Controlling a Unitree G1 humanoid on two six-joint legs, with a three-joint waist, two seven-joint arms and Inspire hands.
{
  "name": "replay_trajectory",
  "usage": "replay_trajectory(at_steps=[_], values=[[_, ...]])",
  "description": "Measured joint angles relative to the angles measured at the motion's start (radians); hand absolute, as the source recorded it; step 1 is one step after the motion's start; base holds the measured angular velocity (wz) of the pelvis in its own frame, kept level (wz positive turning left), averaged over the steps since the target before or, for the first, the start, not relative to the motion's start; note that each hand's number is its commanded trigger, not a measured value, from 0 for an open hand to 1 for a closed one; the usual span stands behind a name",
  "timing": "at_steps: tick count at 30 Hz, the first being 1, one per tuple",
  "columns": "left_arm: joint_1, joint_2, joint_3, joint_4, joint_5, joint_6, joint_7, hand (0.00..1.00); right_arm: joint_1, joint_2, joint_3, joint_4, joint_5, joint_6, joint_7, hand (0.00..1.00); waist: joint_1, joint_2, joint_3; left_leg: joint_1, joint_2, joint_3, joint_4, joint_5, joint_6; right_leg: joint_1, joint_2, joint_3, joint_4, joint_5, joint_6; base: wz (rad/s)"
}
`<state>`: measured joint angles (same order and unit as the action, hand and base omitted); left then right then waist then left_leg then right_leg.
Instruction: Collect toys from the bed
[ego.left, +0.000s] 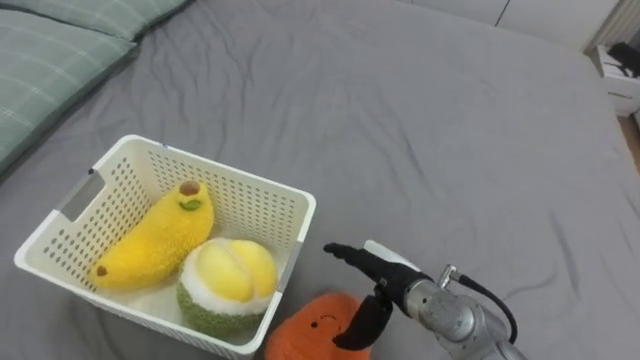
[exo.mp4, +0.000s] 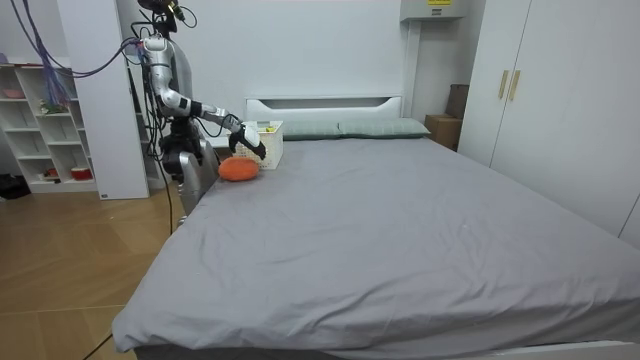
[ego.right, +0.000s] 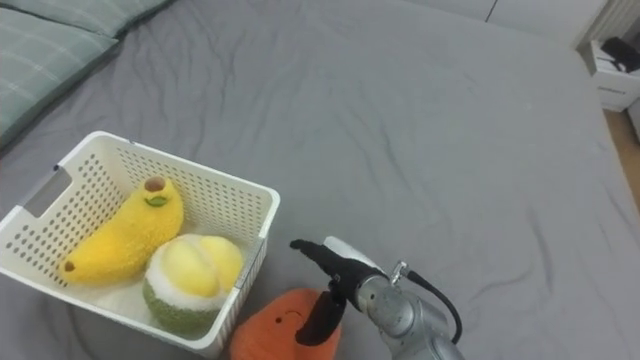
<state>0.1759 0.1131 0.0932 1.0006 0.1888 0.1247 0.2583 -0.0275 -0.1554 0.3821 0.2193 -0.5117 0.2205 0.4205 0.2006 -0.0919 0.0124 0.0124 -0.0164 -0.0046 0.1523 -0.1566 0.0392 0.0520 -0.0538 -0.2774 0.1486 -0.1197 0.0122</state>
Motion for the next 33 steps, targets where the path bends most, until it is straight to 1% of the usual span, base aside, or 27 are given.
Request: replay_trajectory(at_steps=[5,8,10,12,13,14,15,16,18,20,27,28,30,33], values=[[-0.01,0.001,-0.001,0.0,0.001,0.0,-0.001,0.0,-0.001,-0.009,-0.001,0.0,-0.006,0.0,0.041,0.0,0.0,-0.003,-0.002,-0.001,0.0,0.0,0.0,0.0,0.0,-0.001,0.0,0.0,0.0,0.0,0.0,0.0],[-0.011,0.009,-0.002,-0.002,0.001,0.0,-0.011,0.0,-0.001,-0.011,-0.002,0.0,-0.011,0.0,0.075,0.0,-0.001,-0.004,-0.0029,0.0,0.0,0.001,0.0,0.0,0.0,-0.002,0.001,0.0,-0.001,0.0,0.0,0.0],[-0.011,0.02,-0.019,-0.01,0.002,0.0,-0.02,0.0,-0.001,-0.013,-0.002,0.0,-0.024,0.0,0.1,0.0,0.0,-0.006,-0.0036,0.0,0.0,0.001,0.0,0.0,0.0,-0.002,0.001,0.001,-0.001,0.0,0.0,0.0],[-0.011,0.022,-0.019,-0.018,0.002,0.0,-0.029,0.0,-0.002,-0.014,-0.002,0.0,-0.034,0.001,0.115,0.0,0.0,-0.005,-0.0035,0.0,0.0,0.001,0.0,0.0,0.0,-0.002,0.0,0.001,-0.001,0.0,0.0,0.0],[-0.011,0.022,-0.019,-0.021,0.002,0.0,-0.033,0.0,-0.002,-0.014,-0.002,0.0,-0.039,0.001,0.125,0.09,0.0,-0.006,-0.0035,0.0,0.0,0.001,0.0,0.0,0.0,-0.002,0.0,0.001,-0.001,0.0,0.0,0.0],[-0.011,0.022,-0.02,-0.021,0.002,0.0,-0.034,0.0,-0.002,-0.014,-0.002,0.0,-0.04,0.001,0.129,0.55,0.001,-0.006,-0.0034,0.0,0.0,0.001,0.0,0.0,0.0,-0.002,0.001,0.001,-0.001,0.0,0.0,0.0],[-0.011,0.022,-0.021,-0.021,0.002,0.0,-0.035,0.0,-0.002,-0.014,-0.002,0.001,-0.043,0.002,0.131,0.64,0.002,-0.006,-0.0029,0.0,0.0,0.001,0.0,0.0,0.0,-0.002,0.0,0.001,-0.001,0.0,0.0,0.0],[-0.011,0.022,-0.021,-0.021,0.002,0.0,-0.035,0.0,-0.002,-0.014,-0.002,0.001,-0.045,0.008,0.133,0.77,0.002,-0.006,-0.0024,0.0,0.0,0.001,0.0,0.0,0.0,-0.002,0.001,0.001,-0.001,0.0,0.0,0.0],[-0.011,0.022,-0.021,-0.021,0.002,0.0,-0.035,0.0,-0.002,-0.014,-0.002,0.003,-0.047,0.021,0.137,0.94,0.002,-0.008,-0.0015,0.0,0.0,0.001,0.0,0.0,0.0,-0.002,0.001,0.001,-0.001,0.0,0.0,0.0],[-0.011,0.022,-0.021,-0.021,0.002,0.0,-0.035,0.0,-0.002,-0.015,-0.002,0.005,-0.049,0.022,0.138,1.0,0.002,-0.01,0.0009,0.0,0.0,0.001,0.0,0.0,0.0,-0.002,0.001,0.001,-0.001,0.0,0.0,0.0],[-0.011,0.022,-0.021,-0.021,0.002,0.0,-0.036,0.0,-0.013,-0.016,-0.003,0.005,-0.049,0.025,0.137,1.0,0.003,-0.013,0.0018,0.0,0.0,0.001,-0.001,0.0,0.0,-0.001,0.001,0.001,-0.004,0.0,0.0,0.0],[-0.011,0.022,-0.021,-0.021,0.002,0.0,-0.036,0.0,-0.013,-0.015,-0.003,0.005,-0.049,0.032,0.137,1.0,0.004,-0.013,0.0016,-0.001,0.0,0.002,-0.001,0.0,0.0,-0.001,0.001,0.001,-0.007,0.0,0.0,0.0],[-0.009,0.022,-0.021,-0.021,0.002,0.0,-0.035,0.0,-0.013,-0.015,-0.003,0.006,-0.049,0.043,0.138,1.0,0.009,-0.013,0.0016,-0.001,0.0,0.002,-0.001,0.0,0.0,0.0,0.001,0.001,-0.01,0.0,0.0,0.0],[-0.01,0.022,-0.021,-0.021,0.002,0.0,-0.034,0.0,-0.012,-0.016,-0.003,0.007,-0.049,0.043,0.138,1.0,0.022,-0.013,0.0017,-0.001,0.0,0.001,-0.001,0.0,0.0,0.0,0.002,0.001,-0.012,0.0,0.0,0.0]])
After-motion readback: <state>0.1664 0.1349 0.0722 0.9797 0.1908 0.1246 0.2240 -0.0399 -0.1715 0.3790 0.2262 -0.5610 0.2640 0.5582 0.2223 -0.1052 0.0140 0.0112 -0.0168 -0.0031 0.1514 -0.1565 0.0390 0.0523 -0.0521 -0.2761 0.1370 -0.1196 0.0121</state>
